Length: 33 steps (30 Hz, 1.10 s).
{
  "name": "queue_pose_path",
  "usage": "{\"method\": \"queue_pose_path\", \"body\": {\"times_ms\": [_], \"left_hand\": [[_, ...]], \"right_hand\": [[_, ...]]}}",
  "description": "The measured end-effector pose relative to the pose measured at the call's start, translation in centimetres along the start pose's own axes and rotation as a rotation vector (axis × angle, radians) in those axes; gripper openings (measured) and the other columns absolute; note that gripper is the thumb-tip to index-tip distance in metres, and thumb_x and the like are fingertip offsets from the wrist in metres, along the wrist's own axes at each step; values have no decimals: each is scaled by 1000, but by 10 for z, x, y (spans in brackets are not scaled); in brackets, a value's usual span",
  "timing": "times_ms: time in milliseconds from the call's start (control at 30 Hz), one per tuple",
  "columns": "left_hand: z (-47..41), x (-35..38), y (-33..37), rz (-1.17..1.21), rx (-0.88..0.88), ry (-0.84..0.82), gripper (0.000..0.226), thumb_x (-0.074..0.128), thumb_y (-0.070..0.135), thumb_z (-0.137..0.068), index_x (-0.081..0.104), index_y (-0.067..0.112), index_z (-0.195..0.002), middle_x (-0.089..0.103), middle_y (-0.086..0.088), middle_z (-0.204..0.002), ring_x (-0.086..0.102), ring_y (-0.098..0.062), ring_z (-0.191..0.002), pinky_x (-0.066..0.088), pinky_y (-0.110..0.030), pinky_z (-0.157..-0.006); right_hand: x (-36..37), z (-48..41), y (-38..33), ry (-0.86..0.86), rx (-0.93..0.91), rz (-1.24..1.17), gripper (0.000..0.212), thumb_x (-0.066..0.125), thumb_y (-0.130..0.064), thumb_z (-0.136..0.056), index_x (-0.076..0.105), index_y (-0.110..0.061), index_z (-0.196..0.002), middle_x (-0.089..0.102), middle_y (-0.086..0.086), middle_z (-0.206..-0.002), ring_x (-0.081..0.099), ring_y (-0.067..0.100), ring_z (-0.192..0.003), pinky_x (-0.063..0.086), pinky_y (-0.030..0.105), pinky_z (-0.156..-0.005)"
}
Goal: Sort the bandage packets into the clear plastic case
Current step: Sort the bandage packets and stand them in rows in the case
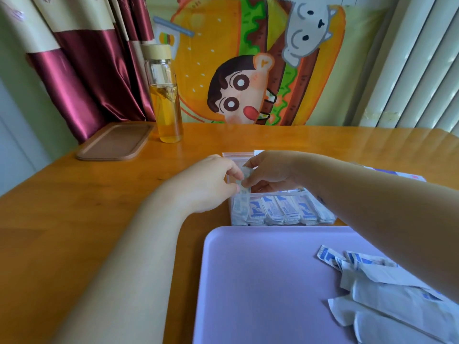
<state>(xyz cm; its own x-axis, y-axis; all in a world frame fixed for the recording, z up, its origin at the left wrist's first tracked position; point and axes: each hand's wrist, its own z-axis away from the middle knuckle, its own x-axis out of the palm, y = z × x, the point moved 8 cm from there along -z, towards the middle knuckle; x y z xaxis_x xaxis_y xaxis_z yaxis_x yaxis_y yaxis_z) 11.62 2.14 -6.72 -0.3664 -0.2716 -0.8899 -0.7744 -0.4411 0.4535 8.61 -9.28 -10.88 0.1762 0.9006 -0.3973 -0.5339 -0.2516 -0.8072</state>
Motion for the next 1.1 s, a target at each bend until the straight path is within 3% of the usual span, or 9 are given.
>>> {"method": "queue_pose_path", "body": {"times_ms": [100,200,267,333,633,767,867,967,1100], "left_hand": [[0,0,1,-4,-1,2,23,55,29,-93,58,32,-115,42,9,-114,47,-9,-92,35,-20,-71],[1,0,2,-1,0,4,23,55,30,-93,59,32,-115,40,9,-112,46,-9,-91,35,-21,-75],[1,0,2,0,1,4,23,55,29,-93,59,33,-115,40,10,-112,45,-9,-91,35,-22,-77],[1,0,2,-2,2,3,23,55,29,-93,59,33,-116,39,10,-113,44,-9,-92,35,-22,-78],[3,0,2,5,0,-7,22,54,30,-94,59,32,-115,42,5,-132,41,-9,-98,37,-23,-82],[2,0,2,19,-12,-12,13,54,32,-94,58,34,-106,42,8,-122,46,-10,-95,36,-16,-64],[2,0,2,17,-12,-6,8,54,32,-94,56,37,-100,40,10,-116,46,-9,-92,37,-18,-64],[1,1,0,0,-12,-3,14,54,32,-94,58,33,-107,39,11,-114,45,-9,-92,36,-22,-73],[0,1,-1,2,-10,1,13,54,33,-93,58,34,-106,40,11,-114,47,-9,-90,38,-20,-66]], "right_hand": [[1,-3,-2,78,-27,136,38,62,6,-84,56,-4,-120,63,10,-101,62,22,-96,51,30,-92],[0,-6,-6,187,-98,505,39,69,-12,-81,60,-13,-119,65,7,-105,63,23,-97,51,33,-92],[3,-4,-10,228,-134,625,42,69,-19,-82,58,-15,-123,65,5,-109,62,22,-95,50,30,-83],[4,-3,-12,239,-146,630,45,70,-20,-82,56,-15,-125,64,5,-111,61,21,-93,48,27,-76],[-4,3,-14,238,-142,526,43,76,-18,-77,61,-17,-118,69,9,-102,69,23,-88,55,28,-75],[-10,9,-17,206,-144,451,25,65,-11,-87,64,-12,-111,71,11,-96,70,17,-77,57,25,-70],[-14,12,-18,207,-136,570,23,56,-10,-90,65,-6,-110,71,12,-101,64,16,-72,52,24,-65],[-18,15,-14,210,-106,644,22,53,-9,-90,65,-5,-109,70,13,-103,67,24,-80,52,28,-66],[-14,18,-11,190,-106,664,24,52,-7,-90,66,-5,-110,69,13,-107,66,28,-100,51,30,-78]]}}
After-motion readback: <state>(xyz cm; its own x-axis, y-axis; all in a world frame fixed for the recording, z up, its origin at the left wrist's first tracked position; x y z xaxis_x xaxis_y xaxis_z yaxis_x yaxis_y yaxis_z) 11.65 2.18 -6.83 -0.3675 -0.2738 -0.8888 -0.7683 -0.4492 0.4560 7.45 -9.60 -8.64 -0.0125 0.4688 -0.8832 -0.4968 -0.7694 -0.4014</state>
